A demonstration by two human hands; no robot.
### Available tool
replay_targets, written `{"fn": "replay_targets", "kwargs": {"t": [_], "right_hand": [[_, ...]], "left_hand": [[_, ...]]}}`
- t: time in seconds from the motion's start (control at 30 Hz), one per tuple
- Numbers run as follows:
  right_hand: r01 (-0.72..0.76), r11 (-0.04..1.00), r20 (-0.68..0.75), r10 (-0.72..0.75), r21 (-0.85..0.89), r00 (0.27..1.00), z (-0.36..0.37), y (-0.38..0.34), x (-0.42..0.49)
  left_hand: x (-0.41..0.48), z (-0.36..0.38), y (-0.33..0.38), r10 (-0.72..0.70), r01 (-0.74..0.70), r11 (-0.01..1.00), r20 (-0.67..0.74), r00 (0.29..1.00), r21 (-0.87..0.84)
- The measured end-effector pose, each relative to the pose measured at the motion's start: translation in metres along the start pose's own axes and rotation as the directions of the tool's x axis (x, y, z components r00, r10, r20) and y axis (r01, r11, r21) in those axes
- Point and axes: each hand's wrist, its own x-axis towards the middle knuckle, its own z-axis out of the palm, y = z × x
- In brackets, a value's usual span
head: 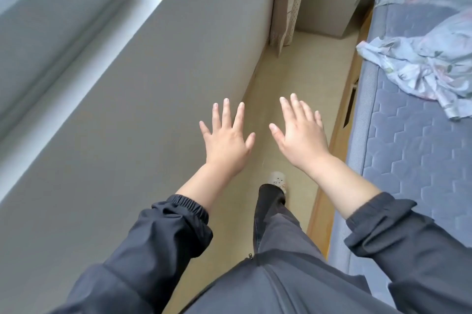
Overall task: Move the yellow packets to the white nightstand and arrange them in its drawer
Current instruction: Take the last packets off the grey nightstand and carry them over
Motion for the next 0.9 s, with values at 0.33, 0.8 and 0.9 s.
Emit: {"fn": "replay_targets", "kwargs": {"t": [0.33,0.8,0.9], "right_hand": [[-0.096,0.995,-0.023,0.095,-0.01,0.995,-0.057,0.123,0.257],[-0.229,0.973,-0.096,0.225,-0.028,0.97,-0.104,0.231,0.579],[-0.288,0.957,-0.106,0.284,-0.023,0.953,-0.117,0.252,0.661]], "left_hand": [[0.285,-0.023,0.109,0.1,-0.1,0.994,-0.007,0.995,-0.034],[0.639,-0.057,0.18,0.278,-0.279,0.96,-0.049,0.959,-0.017],[0.728,-0.065,0.202,0.344,-0.346,0.938,-0.058,0.937,-0.034]]}}
